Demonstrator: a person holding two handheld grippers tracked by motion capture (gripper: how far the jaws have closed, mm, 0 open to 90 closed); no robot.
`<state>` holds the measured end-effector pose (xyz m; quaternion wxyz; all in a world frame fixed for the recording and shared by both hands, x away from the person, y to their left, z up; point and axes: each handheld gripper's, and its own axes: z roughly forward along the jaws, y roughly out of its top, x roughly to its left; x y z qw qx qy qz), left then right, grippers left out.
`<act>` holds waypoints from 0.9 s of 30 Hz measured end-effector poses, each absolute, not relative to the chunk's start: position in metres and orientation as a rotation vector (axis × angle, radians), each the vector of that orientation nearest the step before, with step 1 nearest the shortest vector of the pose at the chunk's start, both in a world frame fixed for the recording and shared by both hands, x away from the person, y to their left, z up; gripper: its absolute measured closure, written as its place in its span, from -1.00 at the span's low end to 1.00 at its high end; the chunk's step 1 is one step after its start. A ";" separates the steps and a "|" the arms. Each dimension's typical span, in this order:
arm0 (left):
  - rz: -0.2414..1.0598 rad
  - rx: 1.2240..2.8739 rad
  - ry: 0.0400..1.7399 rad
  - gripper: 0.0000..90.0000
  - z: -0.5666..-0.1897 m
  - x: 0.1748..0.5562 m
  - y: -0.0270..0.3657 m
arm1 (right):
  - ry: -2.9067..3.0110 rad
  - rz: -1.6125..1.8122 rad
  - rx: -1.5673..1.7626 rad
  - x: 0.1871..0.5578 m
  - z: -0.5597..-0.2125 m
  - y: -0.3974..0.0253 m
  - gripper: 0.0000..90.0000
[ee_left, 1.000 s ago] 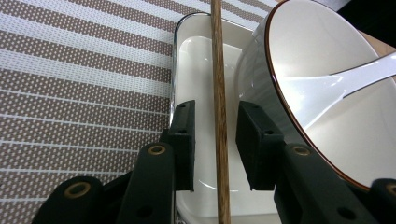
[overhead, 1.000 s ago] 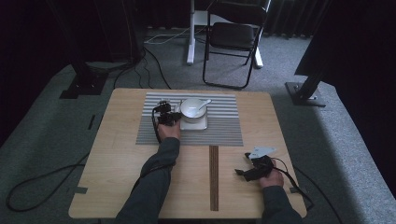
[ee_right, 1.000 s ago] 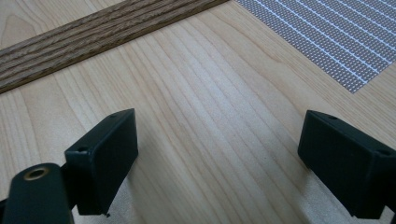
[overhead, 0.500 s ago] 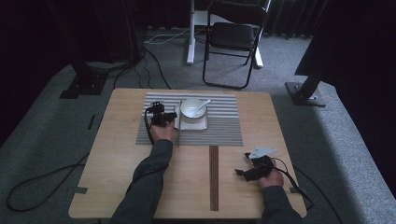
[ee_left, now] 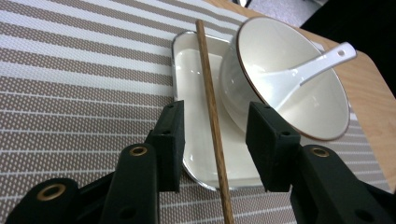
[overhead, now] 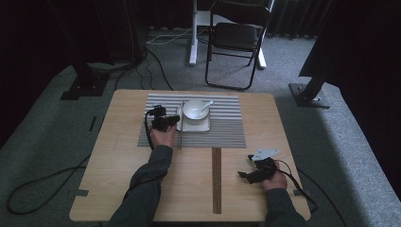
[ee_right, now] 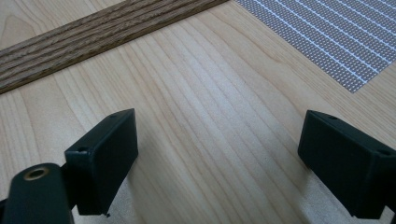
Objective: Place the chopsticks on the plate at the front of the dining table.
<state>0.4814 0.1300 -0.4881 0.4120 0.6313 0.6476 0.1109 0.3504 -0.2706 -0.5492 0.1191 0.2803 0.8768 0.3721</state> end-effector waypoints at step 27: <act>0.296 1.712 1.487 0.19 -0.476 0.451 0.106 | 2.563 1.088 0.818 0.350 -0.549 -0.271 -0.74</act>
